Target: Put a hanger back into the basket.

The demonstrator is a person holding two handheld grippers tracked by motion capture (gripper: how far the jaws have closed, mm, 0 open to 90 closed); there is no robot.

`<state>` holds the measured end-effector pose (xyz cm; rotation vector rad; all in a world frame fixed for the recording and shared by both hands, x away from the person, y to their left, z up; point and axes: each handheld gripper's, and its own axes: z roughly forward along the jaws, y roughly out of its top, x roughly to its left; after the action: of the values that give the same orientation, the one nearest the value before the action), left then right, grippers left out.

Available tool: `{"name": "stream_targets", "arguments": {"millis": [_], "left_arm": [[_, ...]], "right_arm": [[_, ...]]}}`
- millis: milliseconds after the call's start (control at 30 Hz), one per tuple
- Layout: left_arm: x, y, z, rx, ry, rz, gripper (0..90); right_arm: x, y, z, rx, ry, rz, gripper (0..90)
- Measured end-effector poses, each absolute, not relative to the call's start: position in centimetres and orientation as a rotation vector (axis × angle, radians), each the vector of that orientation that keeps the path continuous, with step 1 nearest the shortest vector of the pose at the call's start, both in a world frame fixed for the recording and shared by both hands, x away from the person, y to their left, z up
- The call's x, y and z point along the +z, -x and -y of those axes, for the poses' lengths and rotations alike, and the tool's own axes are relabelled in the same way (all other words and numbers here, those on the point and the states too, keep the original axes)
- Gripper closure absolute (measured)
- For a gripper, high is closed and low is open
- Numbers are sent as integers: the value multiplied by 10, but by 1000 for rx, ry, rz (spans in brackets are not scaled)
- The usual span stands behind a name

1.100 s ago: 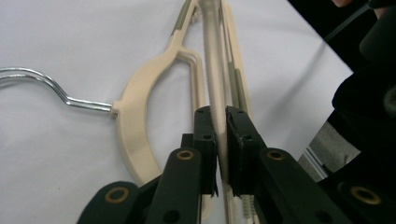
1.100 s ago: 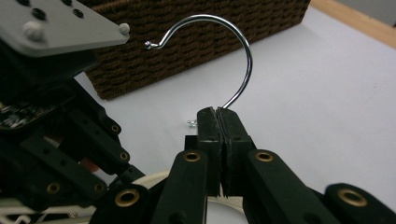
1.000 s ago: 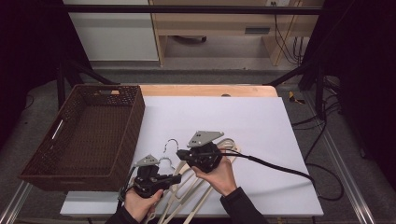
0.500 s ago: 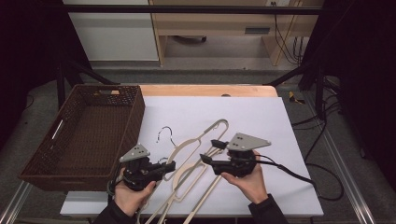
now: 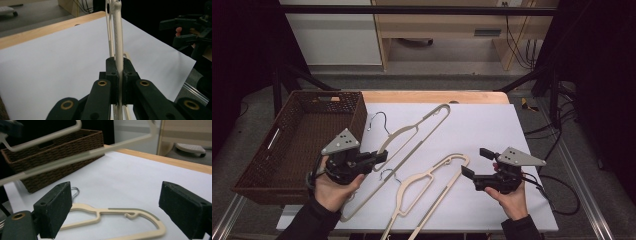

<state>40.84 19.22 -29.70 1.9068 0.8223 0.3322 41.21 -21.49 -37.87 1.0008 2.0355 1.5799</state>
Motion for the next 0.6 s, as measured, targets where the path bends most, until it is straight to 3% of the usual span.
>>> {"name": "stream_targets", "arguments": {"millis": [600], "left_arm": [[-261, -449, -269, 484, -1937, -833, 863]], "right_arm": [[-382, -410, 241, 1500, -1070, -1965, 39]]}}
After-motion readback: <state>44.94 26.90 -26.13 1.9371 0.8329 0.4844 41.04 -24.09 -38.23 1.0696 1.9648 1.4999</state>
